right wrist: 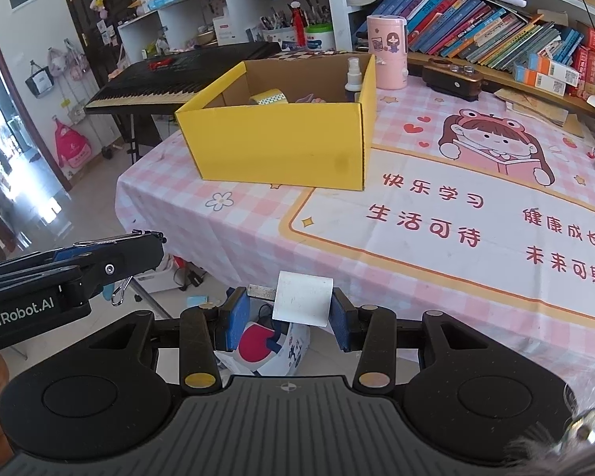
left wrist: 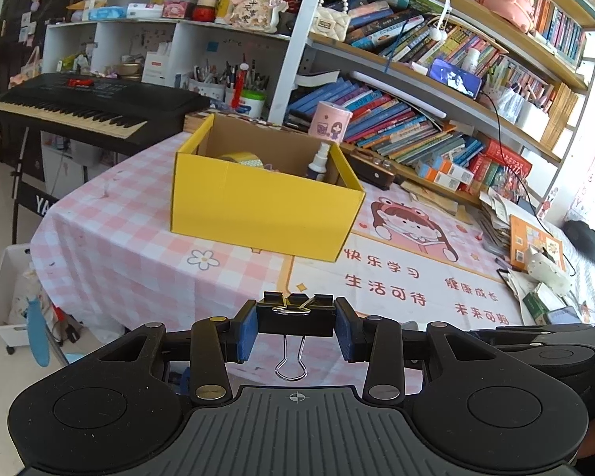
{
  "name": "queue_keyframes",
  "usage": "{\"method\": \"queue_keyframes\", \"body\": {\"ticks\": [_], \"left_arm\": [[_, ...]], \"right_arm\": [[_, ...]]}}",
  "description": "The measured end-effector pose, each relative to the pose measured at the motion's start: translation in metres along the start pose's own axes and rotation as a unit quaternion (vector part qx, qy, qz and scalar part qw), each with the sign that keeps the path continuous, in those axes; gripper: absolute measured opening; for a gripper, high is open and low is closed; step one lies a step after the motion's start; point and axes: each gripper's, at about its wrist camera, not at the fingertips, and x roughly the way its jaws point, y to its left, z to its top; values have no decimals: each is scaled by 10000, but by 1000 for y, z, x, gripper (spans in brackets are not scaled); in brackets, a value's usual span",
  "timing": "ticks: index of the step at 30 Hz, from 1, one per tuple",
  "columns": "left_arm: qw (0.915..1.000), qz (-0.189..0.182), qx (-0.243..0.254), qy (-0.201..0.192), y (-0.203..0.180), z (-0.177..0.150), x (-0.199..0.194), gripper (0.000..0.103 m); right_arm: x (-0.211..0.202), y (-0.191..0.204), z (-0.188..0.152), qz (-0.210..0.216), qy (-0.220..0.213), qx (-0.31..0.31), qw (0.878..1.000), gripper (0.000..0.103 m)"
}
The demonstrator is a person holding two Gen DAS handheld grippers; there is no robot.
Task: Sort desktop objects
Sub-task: 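Carry the binder clip and charger plug toward the yellow box with both grippers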
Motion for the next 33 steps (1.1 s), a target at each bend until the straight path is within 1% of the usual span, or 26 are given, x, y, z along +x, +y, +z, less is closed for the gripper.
{"method": "queue_keyframes", "body": {"ticks": [10,19,23,28,33], "left_arm": [[9999,76,-40,-76,9,8,0,39],[9997,155,-19,-196,15,31,14,39],[9992,193,-3,-338,18,52,27,39],[9979,232,98,-589,18,85,45,39],[9961,359,228,-769,19,118,69,39]], "right_arm": [[8,7,10,42,-13,-83,10000,40],[26,1,35,116,-158,-121,9997,40],[35,-1,56,171,-305,-193,9992,40],[46,-10,97,242,-621,-205,9976,40],[60,-16,138,364,-893,-324,9948,40]]}}
